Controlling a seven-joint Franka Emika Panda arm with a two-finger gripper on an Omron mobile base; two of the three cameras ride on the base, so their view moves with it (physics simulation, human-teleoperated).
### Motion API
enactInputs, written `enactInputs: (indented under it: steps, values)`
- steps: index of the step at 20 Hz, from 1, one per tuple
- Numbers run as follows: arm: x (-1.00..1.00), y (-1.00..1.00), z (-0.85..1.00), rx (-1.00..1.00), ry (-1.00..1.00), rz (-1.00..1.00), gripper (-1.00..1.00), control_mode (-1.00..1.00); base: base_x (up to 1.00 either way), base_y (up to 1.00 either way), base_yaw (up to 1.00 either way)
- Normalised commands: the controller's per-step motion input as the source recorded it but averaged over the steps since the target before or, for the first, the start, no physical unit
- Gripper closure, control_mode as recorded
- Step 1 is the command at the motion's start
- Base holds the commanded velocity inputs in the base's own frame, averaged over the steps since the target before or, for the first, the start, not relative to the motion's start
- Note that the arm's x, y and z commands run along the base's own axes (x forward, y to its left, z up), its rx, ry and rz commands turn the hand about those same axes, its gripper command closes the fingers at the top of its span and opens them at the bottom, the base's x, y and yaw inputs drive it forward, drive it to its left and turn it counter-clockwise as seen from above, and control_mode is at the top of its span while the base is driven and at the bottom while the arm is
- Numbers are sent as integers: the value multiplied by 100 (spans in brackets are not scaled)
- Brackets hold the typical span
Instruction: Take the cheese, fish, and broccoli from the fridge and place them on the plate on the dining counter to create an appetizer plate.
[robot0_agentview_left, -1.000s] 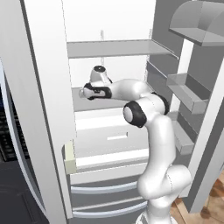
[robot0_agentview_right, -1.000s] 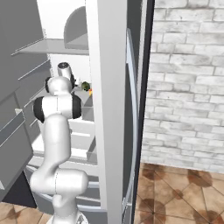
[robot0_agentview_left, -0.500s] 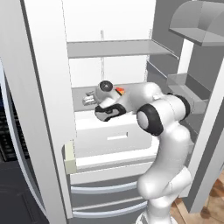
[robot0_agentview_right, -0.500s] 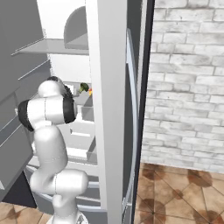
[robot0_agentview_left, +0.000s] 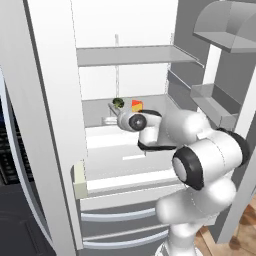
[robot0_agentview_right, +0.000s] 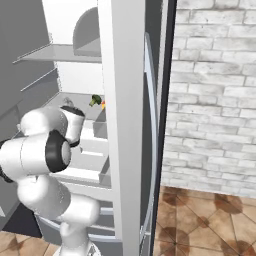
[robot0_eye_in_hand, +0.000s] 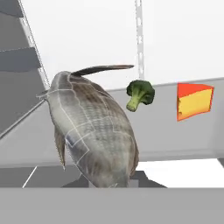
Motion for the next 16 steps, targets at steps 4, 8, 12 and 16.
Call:
enactInputs:
  steps: [4, 8, 12, 16]
  values:
    - [-100, 0, 100, 37, 2, -13, 100, -100, 0, 0, 0]
    - [-100, -1, 100, 37, 6, -11, 100, -100, 0, 0, 0]
    - [-95, -4, 100, 33, 4, -9, 100, -100, 0, 0, 0]
    - [-86, 0, 100, 28, 3, -7, 100, -100, 0, 0, 0]
